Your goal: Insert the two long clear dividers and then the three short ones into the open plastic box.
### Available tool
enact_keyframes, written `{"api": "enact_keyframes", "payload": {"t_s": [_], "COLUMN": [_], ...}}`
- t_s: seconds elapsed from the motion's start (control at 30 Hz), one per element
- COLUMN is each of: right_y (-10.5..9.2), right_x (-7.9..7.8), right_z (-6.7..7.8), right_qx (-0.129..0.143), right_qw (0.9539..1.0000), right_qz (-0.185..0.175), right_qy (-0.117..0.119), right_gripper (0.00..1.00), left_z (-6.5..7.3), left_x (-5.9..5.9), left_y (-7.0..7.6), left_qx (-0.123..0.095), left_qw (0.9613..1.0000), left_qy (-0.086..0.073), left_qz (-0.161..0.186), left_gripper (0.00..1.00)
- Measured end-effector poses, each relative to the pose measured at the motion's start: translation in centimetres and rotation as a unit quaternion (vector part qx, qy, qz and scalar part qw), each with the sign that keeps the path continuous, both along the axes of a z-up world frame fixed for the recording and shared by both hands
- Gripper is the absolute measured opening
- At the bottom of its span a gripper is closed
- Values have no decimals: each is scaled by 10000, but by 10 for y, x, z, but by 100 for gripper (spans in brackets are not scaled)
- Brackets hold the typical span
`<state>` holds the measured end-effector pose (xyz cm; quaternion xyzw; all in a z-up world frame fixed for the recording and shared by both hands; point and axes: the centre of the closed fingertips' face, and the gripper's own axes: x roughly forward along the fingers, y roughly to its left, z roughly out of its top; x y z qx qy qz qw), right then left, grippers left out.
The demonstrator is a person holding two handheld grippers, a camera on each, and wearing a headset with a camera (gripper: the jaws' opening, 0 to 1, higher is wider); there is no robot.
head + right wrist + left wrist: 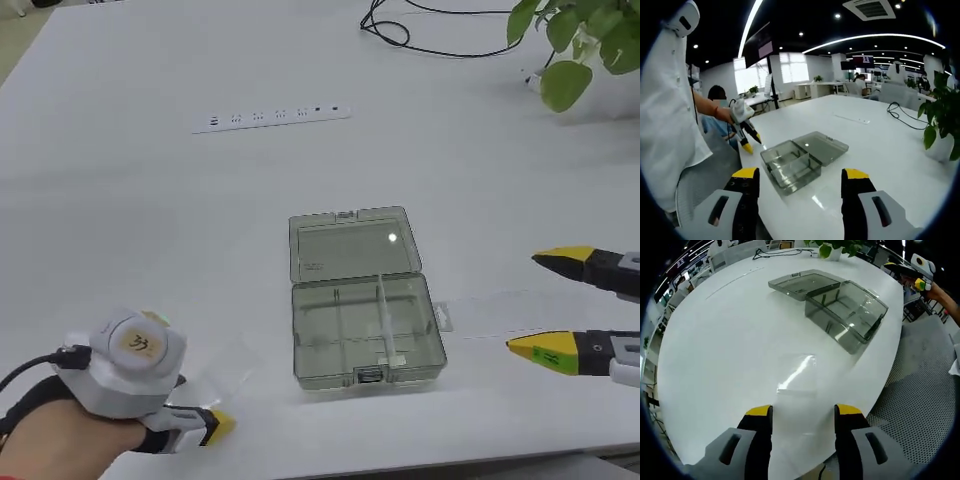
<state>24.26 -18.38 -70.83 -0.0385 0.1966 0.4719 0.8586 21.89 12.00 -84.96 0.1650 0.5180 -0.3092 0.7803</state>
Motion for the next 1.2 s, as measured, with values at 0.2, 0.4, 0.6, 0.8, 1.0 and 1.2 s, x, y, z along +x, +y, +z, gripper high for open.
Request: {"api": "enact_keyframes", "payload": {"t_s": [0.2,0.4,0.6,0.8,1.0,1.2], "right_y": [0,1,2,1,0,1], "right_x": [-1,-1,-3,-5,-9,-8], "right_z": [-1,-2,-5,-9,-17,-18], "right_qx": [31,39,-46,-160,-359,-360], "right_qw": [10000,10000,10000,9998,9992,9992], "right_qz": [-19,-4,77,121,179,148], "right_qy": [18,14,-11,-4,2,5], "right_gripper": [67,67,69,71,73,72], "left_z": [-1,-1,-1,-1,-1,-1], "left_x": [1,2,2,2,3,2], "left_y": [2,3,5,5,5,4], "left_qx": [298,346,383,396,336,287], "left_qw": [9994,9994,9993,9992,9994,9996], "left_qy": [-63,-59,-12,24,48,80], "left_qz": [-144,15,12,2,19,12], "left_gripper": [43,39,32,32,32,32]}}
